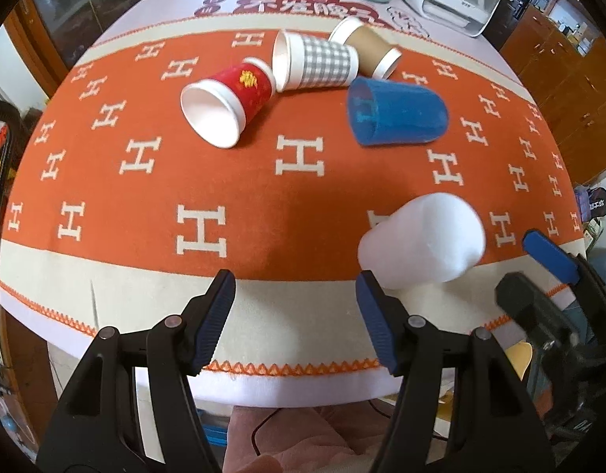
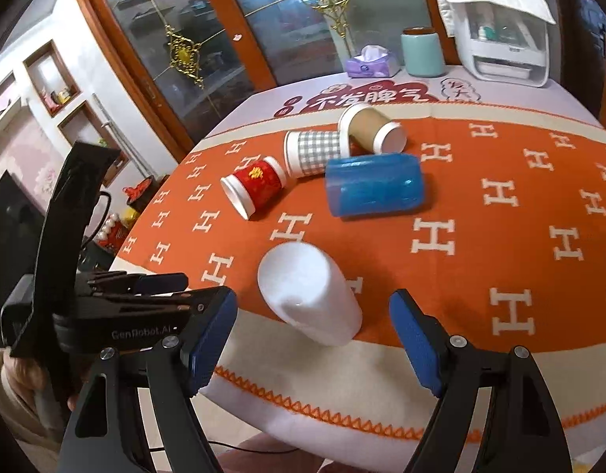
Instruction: Flip cup upside down
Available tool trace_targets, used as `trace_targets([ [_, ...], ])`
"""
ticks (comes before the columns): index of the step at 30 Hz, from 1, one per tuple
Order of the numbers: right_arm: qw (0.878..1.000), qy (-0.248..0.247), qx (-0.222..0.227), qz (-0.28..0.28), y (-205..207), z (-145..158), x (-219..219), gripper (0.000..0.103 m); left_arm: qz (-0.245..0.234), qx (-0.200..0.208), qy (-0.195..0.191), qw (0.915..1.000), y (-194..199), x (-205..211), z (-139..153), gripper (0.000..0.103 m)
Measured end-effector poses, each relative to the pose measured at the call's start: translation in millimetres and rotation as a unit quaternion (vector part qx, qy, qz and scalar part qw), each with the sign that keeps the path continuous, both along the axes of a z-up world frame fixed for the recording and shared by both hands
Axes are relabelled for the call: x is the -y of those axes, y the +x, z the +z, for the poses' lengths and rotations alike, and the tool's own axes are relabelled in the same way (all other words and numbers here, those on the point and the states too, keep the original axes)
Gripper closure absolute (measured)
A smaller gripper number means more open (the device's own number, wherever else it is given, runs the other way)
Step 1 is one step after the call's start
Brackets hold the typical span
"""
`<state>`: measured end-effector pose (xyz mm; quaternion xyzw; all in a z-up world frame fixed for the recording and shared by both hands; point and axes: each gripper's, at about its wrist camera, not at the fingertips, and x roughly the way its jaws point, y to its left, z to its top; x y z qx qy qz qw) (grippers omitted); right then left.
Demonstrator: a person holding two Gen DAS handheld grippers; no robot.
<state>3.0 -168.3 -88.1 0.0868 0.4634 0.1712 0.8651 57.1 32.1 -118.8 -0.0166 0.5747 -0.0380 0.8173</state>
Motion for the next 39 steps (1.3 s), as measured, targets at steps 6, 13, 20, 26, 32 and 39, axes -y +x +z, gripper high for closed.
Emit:
trace_targets([
  [6, 0.999, -0.026, 0.032, -0.011, -3.8, 48.4, 4.8, 0.022, 0.005, 0.029, 0.001, 0.9996, -3.7, 4.8, 33.9, 0.042],
  [13, 0.999, -0.009, 0.017, -0.033, 0.3, 87.8, 8.8, 0.022, 0.0, 0.072, 0.007, 0.9974, -11.5, 19.5, 72.2, 0.037],
  [20, 0.998, -0.036, 0.009, -0.053, -3.1, 96.5, 9.7, 0.022, -0.006, 0.104, 0.02, 0.9944, -21.9, 36.0, 90.5, 0.037],
  [26, 0.997, -0.05, 0.011, -0.059, -6.2, 97.2, 12.3, 0.022, 0.001, 0.117, 0.029, 0.9927, -24.3, 39.4, 96.2, 0.037],
  [32, 0.997, -0.053, 0.009, -0.058, -5.7, 95.2, 10.9, 0.022, 0.005, 0.117, 0.031, 0.9927, -23.2, 39.6, 95.8, 0.037],
  [39, 0.997, -0.05, 0.002, -0.059, -5.7, 90.8, 10.5, 0.022, 0.008, 0.112, 0.032, 0.9932, -24.0, 37.9, 92.9, 0.037],
])
